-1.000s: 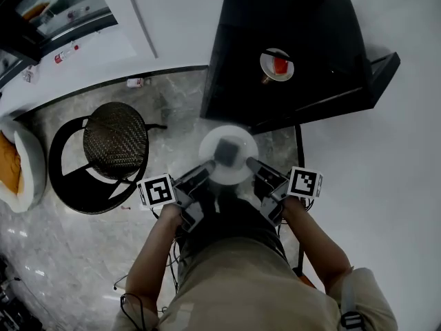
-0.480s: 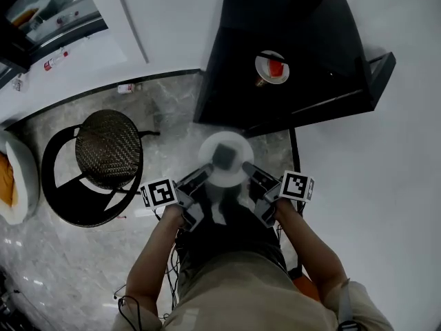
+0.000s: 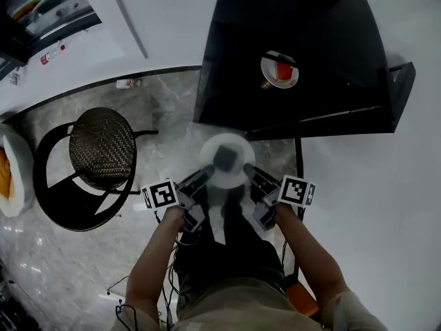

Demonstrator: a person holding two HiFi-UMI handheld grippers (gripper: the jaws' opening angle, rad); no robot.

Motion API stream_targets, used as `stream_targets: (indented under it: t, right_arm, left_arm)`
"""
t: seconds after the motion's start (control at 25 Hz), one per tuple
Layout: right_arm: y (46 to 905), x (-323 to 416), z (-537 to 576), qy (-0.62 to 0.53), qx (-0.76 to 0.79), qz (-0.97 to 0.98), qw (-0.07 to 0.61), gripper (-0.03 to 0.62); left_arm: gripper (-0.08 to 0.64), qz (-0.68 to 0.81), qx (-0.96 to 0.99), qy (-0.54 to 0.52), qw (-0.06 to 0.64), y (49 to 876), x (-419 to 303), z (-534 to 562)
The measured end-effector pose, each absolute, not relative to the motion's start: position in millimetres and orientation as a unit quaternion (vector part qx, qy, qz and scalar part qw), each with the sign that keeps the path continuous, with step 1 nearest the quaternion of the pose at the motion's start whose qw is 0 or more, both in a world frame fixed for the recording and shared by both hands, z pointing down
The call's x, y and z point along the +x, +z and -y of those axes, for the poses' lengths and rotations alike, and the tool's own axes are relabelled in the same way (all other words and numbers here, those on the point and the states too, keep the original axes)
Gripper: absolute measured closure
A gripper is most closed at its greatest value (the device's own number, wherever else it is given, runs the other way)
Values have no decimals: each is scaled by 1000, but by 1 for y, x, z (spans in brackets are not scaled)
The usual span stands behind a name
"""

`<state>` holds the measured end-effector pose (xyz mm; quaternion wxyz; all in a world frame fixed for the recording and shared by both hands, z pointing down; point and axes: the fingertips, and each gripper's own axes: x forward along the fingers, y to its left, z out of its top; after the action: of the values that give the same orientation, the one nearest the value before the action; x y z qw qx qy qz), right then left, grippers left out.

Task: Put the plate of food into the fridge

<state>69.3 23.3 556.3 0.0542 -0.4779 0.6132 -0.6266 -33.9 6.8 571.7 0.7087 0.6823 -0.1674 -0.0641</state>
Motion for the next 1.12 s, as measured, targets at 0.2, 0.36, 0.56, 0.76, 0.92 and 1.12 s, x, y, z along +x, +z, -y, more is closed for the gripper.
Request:
stream_targets:
  t: [0.2,0.36,0.56,0.76,0.92,1.12]
  right_arm:
    - [580,86,-26,-631,-475,-612,40,560]
    - [600,97,-25,-633,-472,-613,32,560]
    - [621,102,-23,-633,-468,-616,25,560]
    - [645,107,-17,-628,-471,-619,15,560]
    - [664,112,-12,-630,-473,-616,16,560]
    - [678,127,-8,-627,-475,-618,22,561]
  left_arm:
    - [531,173,651,-83,734,594,-15,-15]
    - [532,186,658,-72,726,618,-7,-16]
    - [532,194,638,-82,741,639,-2,-17]
    - [532,199,650,-82,729,665,2,-10]
    - [532,206,632,-101,740,683,6,-8]
    - [532,206,590,-137,769,697,22,-16]
